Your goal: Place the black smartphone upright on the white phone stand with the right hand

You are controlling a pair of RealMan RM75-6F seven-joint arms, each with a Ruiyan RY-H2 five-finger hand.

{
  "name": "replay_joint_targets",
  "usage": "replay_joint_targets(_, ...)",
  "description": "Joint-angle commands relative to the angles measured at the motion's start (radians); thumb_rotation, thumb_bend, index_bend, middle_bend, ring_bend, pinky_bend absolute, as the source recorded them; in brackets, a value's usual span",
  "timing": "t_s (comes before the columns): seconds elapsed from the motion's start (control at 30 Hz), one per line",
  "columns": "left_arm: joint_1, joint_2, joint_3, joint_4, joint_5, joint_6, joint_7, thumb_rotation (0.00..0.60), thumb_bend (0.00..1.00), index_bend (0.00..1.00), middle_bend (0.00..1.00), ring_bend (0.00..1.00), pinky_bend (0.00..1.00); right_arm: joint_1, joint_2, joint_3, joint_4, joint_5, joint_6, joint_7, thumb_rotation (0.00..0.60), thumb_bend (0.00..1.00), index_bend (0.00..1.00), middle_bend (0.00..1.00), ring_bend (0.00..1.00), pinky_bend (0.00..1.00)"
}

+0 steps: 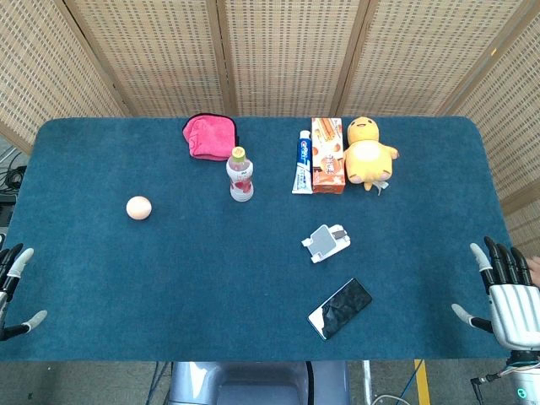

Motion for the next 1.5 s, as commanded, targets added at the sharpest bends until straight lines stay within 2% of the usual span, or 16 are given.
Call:
replay_joint_targets(0.03, 0.0, 0.0, 0.0, 0.002, -0.002, -0.002, -0.001, 0.6, 0.0, 0.0, 0.0, 0.0, 0.0, 0.0, 0.0, -0.001, 0.0, 0.0, -0.001, -0.002, 0.6, 0.0, 0.0, 0.0, 0.0, 0.0)
replay_joint_targets(0.43, 0.003, -0.002, -0.005, 0.0, -0.005, 0.006, -0.001, 0.6, 0.0, 0.0, 0.0, 0.0, 0.0, 0.023, -0.004, -0.022, 0.01, -0.035, -0.044, -0.02, 0.6, 0.0, 0.0, 0.0, 0.0, 0.0)
replay_joint_targets(0.5, 0.001, -0.001, -0.009, -0.004, -0.012, 0.003, -0.001, 0.6, 0.0, 0.0, 0.0, 0.0, 0.0, 0.057, -0.001, -0.044, 0.038, -0.084, -0.098, -0.003, 0.6, 0.0, 0.01, 0.0, 0.0, 0.0)
replay_joint_targets(0.6, -0.002, -0.002, -0.014, -0.01, -0.025, -0.007, 0.009, 0.6, 0.0, 0.0, 0.0, 0.0, 0.0, 0.14, 0.017, -0.089, 0.075, -0.177, -0.219, 0.11, 0.6, 0.01, 0.06, 0.01, 0.0, 0.0)
replay_joint_targets(0.73, -0.006, -0.005, -0.019, -0.017, -0.04, -0.02, 0.024, 0.6, 0.0, 0.0, 0.0, 0.0, 0.0, 0.245, 0.018, -0.138, 0.135, -0.3, -0.325, 0.254, 0.6, 0.05, 0.1, 0.08, 0.0, 0.0)
replay_joint_targets(0.97, -0.021, -0.01, -0.031, -0.025, -0.074, -0.054, 0.049, 0.6, 0.0, 0.0, 0.0, 0.0, 0.0, 0.383, -0.059, -0.176, 0.23, -0.44, -0.418, 0.331, 0.6, 0.05, 0.13, 0.13, 0.05, 0.12)
replay_joint_targets(1.17, -0.027, -0.013, -0.036, -0.03, -0.088, -0.068, 0.065, 0.6, 0.0, 0.0, 0.0, 0.0, 0.0, 0.431, -0.112, -0.178, 0.268, -0.462, -0.447, 0.314, 0.6, 0.06, 0.15, 0.16, 0.1, 0.17)
replay_joint_targets(1.27, -0.03, -0.016, -0.039, -0.035, -0.096, -0.074, 0.078, 0.6, 0.0, 0.0, 0.0, 0.0, 0.0, 0.454, -0.146, -0.17, 0.288, -0.463, -0.463, 0.29, 0.6, 0.09, 0.16, 0.17, 0.12, 0.19)
replay_joint_targets(1.37, -0.034, -0.02, -0.042, -0.037, -0.106, -0.084, 0.092, 0.6, 0.0, 0.0, 0.0, 0.0, 0.0, 0.494, -0.195, -0.151, 0.299, -0.438, -0.532, 0.243, 0.6, 0.1, 0.16, 0.18, 0.12, 0.19)
replay_joint_targets(1.5, -0.036, -0.02, -0.044, -0.041, -0.113, -0.087, 0.096, 0.6, 0.0, 0.0, 0.0, 0.0, 0.0, 0.513, -0.215, -0.145, 0.305, -0.416, -0.567, 0.176, 0.6, 0.1, 0.16, 0.18, 0.13, 0.19)
